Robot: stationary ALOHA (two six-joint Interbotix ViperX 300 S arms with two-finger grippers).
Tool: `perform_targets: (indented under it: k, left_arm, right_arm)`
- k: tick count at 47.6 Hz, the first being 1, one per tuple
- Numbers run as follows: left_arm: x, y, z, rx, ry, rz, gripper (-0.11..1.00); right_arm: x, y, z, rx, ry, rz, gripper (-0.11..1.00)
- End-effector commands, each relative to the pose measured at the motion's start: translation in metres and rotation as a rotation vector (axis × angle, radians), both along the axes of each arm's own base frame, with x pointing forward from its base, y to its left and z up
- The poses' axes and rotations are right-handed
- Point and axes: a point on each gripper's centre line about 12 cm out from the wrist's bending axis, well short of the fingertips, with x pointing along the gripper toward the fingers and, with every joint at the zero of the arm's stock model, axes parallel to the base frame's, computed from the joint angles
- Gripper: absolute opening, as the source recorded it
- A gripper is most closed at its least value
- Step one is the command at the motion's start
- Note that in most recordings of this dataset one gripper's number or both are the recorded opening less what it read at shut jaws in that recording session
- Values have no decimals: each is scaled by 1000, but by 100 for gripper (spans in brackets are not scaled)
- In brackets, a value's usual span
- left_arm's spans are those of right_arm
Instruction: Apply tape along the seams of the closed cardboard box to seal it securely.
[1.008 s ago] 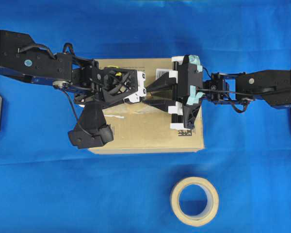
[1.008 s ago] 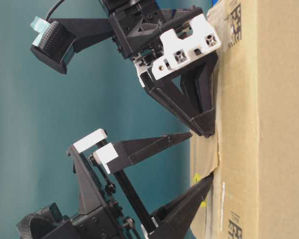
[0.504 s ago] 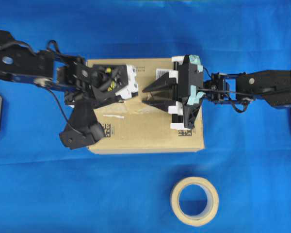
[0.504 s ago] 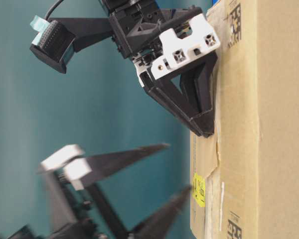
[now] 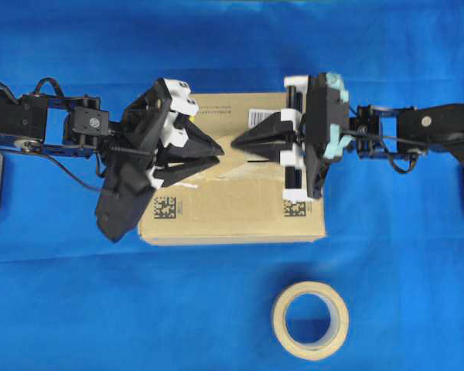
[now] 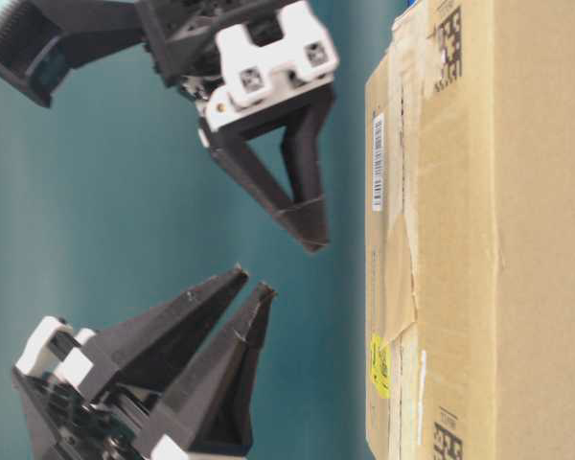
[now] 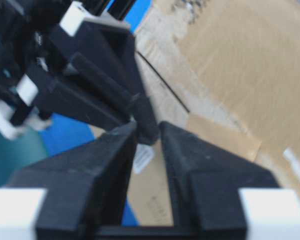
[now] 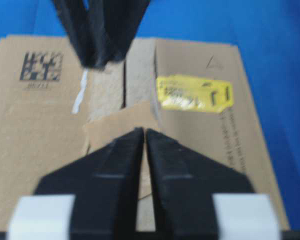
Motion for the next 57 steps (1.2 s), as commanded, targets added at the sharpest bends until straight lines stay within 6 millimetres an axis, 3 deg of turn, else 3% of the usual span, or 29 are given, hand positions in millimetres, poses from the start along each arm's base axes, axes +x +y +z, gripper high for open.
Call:
perform_targets:
  k: [1,7,18,35,57]
  left_arm:
    - [-1,-1,7,-91,-50,44,16]
    - [-2,-1,-1,-244,-101,118,2]
    - [-2,5,-23,-404,-175,196,2]
    - [10,7,-56,-462,-108,248,2]
    - [3,19,-85,-493,-42,318,2]
  right_arm:
    - [2,-5,16,-6,-59,-12,2]
    - [5,-6,16,-7,-63,-13,0]
    - [17,-7,9,-6,-46,-14,0]
    - [34,-3,-10,-1,0,2,0]
    - [30,-1,-33,20,89,-1,0]
